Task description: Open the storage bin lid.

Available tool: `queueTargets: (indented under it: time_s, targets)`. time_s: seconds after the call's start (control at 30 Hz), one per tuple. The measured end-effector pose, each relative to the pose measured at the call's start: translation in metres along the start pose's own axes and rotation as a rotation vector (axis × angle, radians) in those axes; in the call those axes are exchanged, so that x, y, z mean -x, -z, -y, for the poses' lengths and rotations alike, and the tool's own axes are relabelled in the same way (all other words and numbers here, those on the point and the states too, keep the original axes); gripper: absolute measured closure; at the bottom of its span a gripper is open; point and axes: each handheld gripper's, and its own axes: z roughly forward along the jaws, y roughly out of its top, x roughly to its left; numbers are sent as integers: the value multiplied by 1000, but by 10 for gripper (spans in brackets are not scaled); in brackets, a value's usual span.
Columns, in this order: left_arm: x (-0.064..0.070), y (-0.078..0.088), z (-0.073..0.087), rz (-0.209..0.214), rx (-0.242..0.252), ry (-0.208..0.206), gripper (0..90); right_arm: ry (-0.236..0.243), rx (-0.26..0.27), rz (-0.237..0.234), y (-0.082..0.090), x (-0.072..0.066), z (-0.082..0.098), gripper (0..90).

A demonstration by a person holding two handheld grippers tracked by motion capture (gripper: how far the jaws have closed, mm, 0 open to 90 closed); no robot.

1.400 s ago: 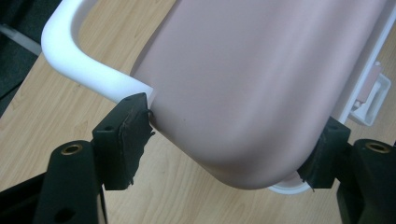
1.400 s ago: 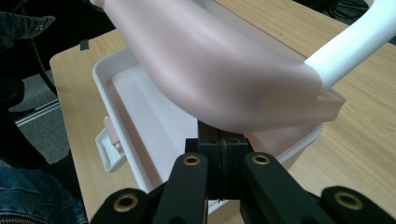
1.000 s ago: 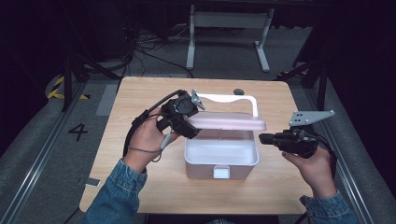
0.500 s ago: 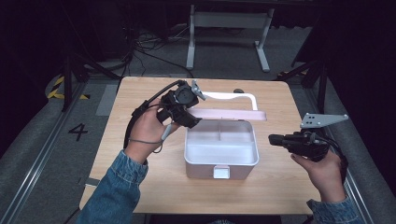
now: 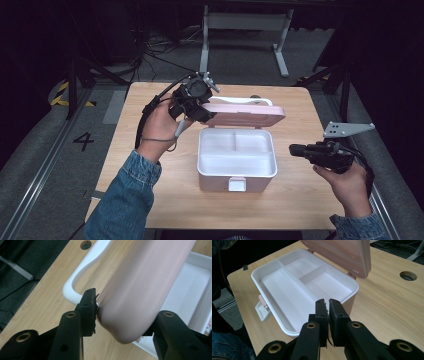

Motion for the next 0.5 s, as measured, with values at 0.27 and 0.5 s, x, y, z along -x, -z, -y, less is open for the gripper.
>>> queueTargets:
  time_s: [0.27, 0.5]
  targets:
    - [-13, -4, -8, -30, -8, 22, 643, -8, 0, 2, 0, 3, 1, 839]
    - [-24, -10, -10, -62, -4, 63, 705, -12, 1, 9, 0, 3, 2, 819]
